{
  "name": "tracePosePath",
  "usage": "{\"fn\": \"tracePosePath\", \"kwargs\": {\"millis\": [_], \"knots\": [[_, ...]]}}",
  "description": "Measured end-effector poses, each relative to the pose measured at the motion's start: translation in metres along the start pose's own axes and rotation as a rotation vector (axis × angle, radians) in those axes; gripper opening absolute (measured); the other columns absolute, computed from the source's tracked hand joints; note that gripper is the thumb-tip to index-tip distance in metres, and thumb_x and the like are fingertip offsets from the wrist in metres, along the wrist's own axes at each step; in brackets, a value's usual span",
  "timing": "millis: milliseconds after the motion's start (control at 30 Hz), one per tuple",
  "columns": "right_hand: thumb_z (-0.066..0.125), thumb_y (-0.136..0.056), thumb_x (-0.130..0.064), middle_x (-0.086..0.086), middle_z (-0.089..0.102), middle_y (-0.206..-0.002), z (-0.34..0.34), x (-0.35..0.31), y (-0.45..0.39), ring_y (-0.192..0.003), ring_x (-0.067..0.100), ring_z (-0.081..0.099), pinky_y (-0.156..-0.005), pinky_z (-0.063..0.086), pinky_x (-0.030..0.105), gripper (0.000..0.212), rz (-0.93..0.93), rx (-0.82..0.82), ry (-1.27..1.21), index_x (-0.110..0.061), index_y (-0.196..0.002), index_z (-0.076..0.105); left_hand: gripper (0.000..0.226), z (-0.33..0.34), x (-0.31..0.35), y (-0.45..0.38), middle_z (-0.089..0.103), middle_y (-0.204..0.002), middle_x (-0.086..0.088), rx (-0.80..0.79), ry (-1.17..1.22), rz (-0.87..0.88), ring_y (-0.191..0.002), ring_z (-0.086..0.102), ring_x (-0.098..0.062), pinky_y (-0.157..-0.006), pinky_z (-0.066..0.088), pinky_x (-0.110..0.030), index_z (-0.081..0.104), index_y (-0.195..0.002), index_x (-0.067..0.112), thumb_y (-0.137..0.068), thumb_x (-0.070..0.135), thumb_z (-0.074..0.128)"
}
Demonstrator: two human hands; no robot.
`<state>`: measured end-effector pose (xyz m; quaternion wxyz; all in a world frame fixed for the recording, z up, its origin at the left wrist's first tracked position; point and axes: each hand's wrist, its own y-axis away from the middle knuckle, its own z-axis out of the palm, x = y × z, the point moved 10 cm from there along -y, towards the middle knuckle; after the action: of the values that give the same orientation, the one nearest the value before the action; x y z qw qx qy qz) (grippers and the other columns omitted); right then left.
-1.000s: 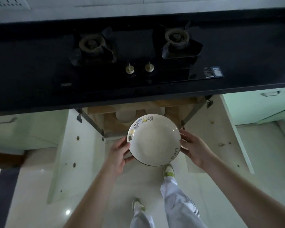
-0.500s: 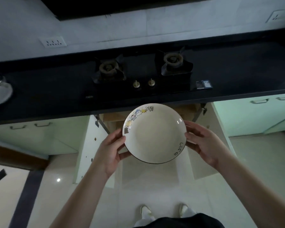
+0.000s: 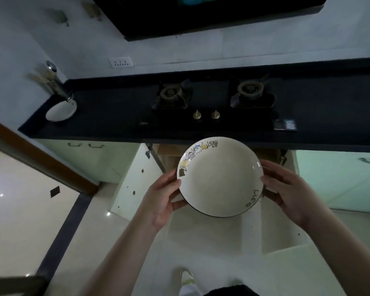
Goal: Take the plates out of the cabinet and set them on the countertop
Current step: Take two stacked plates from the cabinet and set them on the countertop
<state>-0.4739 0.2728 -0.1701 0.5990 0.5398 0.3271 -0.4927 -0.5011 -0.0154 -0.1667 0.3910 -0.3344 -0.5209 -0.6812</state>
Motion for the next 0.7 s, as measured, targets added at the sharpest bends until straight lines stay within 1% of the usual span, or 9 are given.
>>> {"fn": "tracePosePath", "kwargs": {"millis": [67, 200, 267, 367, 400, 467, 567, 600, 700], "knots": [[0.055, -0.092, -0.002, -0.001, 0.073, -0.11, 0.017, 0.002, -0.004, -0.1, 0.018, 0.069, -0.079, 0.058, 0.028, 0.038, 0.016, -0.053, 0.021, -0.026, -0.119, 0.064, 0.037, -0.018, -0.008, 0.011, 0.071, -0.118, -0.007, 0.067, 0.037, 0.014, -0.099, 0.07, -0.02, -0.071, 0.058, -0.041, 0.073, -0.115, 0.027, -0.094, 0.003, 0.053], [0.057, -0.092, -0.005, -0.003, 0.073, -0.111, 0.065, 0.015, -0.012, -0.104, 0.02, 0.068, -0.092, 0.053, 0.041, 0.036, 0.062, -0.134, 0.086, -0.03, -0.117, 0.065, 0.035, -0.069, -0.016, 0.037, 0.071, -0.119, -0.008, 0.182, 0.098, 0.036, -0.1, 0.071, -0.021, -0.072, 0.058, -0.042, 0.073, -0.115, 0.025, -0.094, 0.003, 0.055], [0.058, -0.092, -0.006, -0.007, 0.073, -0.109, 0.093, 0.023, -0.015, -0.102, 0.018, 0.069, -0.092, 0.054, 0.042, 0.036, 0.09, -0.167, 0.112, -0.035, -0.111, 0.065, 0.034, -0.098, -0.014, 0.054, 0.071, -0.119, -0.009, 0.237, 0.145, 0.063, -0.1, 0.071, -0.023, -0.073, 0.058, -0.044, 0.073, -0.115, 0.022, -0.093, 0.002, 0.056], [0.059, -0.091, -0.006, -0.006, 0.072, -0.113, 0.14, 0.03, -0.018, -0.103, 0.02, 0.069, -0.091, 0.055, 0.046, 0.039, 0.124, -0.237, 0.143, -0.032, -0.119, 0.065, 0.033, -0.14, -0.01, 0.08, 0.07, -0.12, -0.011, 0.317, 0.222, 0.109, -0.103, 0.069, -0.027, -0.073, 0.058, -0.046, 0.071, -0.118, 0.018, -0.093, 0.001, 0.057], [0.06, -0.09, -0.006, -0.006, 0.072, -0.113, 0.157, 0.031, -0.018, -0.101, 0.019, 0.07, -0.088, 0.056, 0.045, 0.041, 0.127, -0.262, 0.156, -0.032, -0.121, 0.064, 0.033, -0.154, -0.009, 0.09, 0.07, -0.12, -0.011, 0.346, 0.241, 0.121, -0.105, 0.069, -0.029, -0.073, 0.058, -0.046, 0.07, -0.119, 0.017, -0.093, 0.001, 0.057], [0.06, -0.089, -0.005, -0.006, 0.072, -0.112, 0.196, 0.03, -0.016, -0.097, 0.015, 0.071, -0.082, 0.057, 0.038, 0.041, 0.111, -0.323, 0.166, -0.033, -0.119, 0.064, 0.031, -0.184, -0.005, 0.109, 0.071, -0.118, -0.012, 0.398, 0.279, 0.153, -0.106, 0.068, -0.031, -0.073, 0.058, -0.046, 0.071, -0.117, 0.016, -0.093, 0.001, 0.057], [0.056, -0.091, 0.0, -0.006, 0.074, -0.107, 0.263, 0.029, -0.007, -0.094, 0.014, 0.072, -0.074, 0.06, 0.029, 0.039, 0.086, -0.424, 0.141, -0.034, -0.105, 0.07, 0.028, -0.231, 0.003, 0.137, 0.073, -0.114, -0.011, 0.48, 0.335, 0.195, -0.103, 0.07, -0.03, -0.07, 0.059, -0.044, 0.071, -0.116, 0.015, -0.094, 0.003, 0.057], [0.055, -0.091, 0.002, -0.005, 0.075, -0.106, 0.286, 0.03, -0.004, -0.093, 0.014, 0.072, -0.072, 0.06, 0.027, 0.04, 0.079, -0.451, 0.135, -0.032, -0.104, 0.07, 0.027, -0.249, 0.005, 0.147, 0.073, -0.113, -0.01, 0.514, 0.352, 0.209, -0.102, 0.07, -0.029, -0.069, 0.059, -0.044, 0.07, -0.116, 0.015, -0.094, 0.004, 0.057], [0.052, -0.092, 0.004, -0.002, 0.074, -0.109, 0.351, 0.038, 0.0, -0.094, 0.015, 0.072, -0.07, 0.059, 0.023, 0.038, 0.07, -0.512, 0.15, -0.024, -0.112, 0.067, 0.025, -0.301, 0.015, 0.174, 0.074, -0.113, -0.008, 0.571, 0.354, 0.244, -0.103, 0.07, -0.028, -0.07, 0.06, -0.043, 0.07, -0.116, 0.019, -0.096, 0.01, 0.058]]}}
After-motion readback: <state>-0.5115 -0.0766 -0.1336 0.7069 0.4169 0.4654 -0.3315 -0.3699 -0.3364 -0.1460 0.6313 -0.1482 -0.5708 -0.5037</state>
